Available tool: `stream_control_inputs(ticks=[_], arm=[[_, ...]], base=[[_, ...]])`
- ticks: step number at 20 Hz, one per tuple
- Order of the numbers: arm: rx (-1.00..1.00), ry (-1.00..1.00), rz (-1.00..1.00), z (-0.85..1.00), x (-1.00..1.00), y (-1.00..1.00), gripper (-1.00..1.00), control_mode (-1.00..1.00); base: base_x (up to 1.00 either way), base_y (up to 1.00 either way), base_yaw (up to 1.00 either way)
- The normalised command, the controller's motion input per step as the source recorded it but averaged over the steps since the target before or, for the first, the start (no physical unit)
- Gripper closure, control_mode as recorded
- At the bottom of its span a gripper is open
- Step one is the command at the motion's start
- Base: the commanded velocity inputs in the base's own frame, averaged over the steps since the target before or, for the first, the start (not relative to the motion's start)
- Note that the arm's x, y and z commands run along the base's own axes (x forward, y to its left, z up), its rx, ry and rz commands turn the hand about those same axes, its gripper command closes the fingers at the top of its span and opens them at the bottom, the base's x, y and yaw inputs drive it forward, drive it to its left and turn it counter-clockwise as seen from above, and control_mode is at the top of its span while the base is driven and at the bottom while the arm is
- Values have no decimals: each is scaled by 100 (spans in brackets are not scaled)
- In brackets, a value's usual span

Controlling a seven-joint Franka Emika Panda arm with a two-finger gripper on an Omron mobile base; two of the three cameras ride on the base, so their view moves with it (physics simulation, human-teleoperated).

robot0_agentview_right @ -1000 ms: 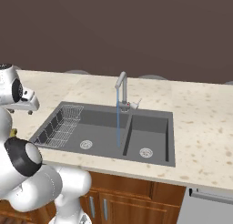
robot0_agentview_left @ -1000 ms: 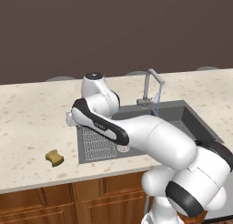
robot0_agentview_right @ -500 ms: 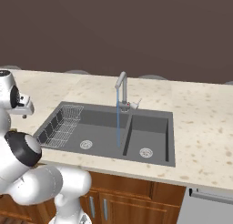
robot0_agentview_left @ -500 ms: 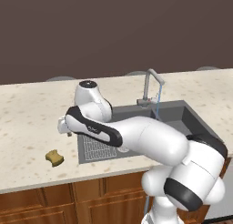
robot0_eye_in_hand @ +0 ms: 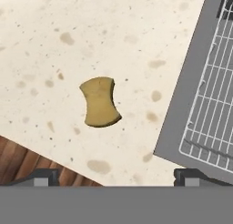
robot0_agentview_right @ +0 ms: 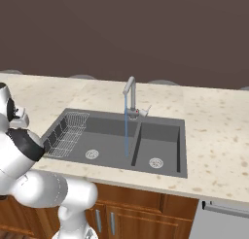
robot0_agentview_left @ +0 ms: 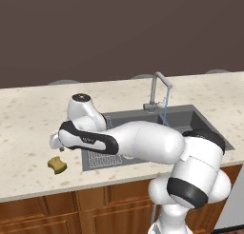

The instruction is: Soak the sponge with water for a few seconds and then drop it inside the sink.

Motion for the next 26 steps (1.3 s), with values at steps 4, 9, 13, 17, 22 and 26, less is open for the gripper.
stream_control_inputs(ticks=[4, 9, 13, 17, 22, 26], arm=[[0, 0, 5, 0, 0, 25, -100, -100], [0, 0, 4, 0, 0, 23, -100, -100], [-2, -4, 4, -1, 0, 23, -100, -100], [-7, -6, 3, -1, 0, 21, -100, -100], [-4, -3, 3, -14, 0, 13, -100, -100], [1, 0, 2, -14, 3, 0, -100, -100]], base=[[0, 0, 0], [0, 0, 0], [0, 0, 0], [0, 0, 0], [0, 0, 0], [0, 0, 0]])
